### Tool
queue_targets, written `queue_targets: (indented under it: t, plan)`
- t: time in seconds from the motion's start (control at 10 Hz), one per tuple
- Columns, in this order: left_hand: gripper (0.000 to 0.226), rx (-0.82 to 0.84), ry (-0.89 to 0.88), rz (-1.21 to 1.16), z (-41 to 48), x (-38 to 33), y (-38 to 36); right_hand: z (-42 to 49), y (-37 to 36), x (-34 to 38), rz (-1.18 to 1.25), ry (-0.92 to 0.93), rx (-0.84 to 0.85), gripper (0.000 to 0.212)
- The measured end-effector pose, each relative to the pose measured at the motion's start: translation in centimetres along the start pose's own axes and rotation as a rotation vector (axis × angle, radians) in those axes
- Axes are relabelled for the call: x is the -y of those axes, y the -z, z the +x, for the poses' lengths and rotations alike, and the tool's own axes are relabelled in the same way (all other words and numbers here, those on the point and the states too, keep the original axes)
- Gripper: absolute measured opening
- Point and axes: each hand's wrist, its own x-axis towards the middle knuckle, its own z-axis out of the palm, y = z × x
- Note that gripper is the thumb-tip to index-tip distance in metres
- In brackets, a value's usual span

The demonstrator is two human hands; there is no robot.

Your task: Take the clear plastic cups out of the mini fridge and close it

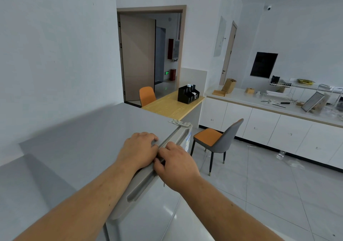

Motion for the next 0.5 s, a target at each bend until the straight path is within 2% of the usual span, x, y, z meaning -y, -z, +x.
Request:
queue_targets:
  t: [0.2,0.4,0.5]
  plan:
    - [0.032,-0.063,-0.056,-0.071,-0.5,-0.4,0.2,0.3,1.6,-1.4,0.001,0.017,0.044,0.041]
    - [0.058,-0.117,-0.18,-0.104,-1.6,-2.6,0.9,-0.4,3.5,-3.0,-0.023,-0.046,-0.088,0.054]
    - [0.059,-0.152,-0.224,-0.08,-1.7,-4.5,0.8,-1.1,4.9,-4.1,-0.046,-0.059,-0.136,0.056]
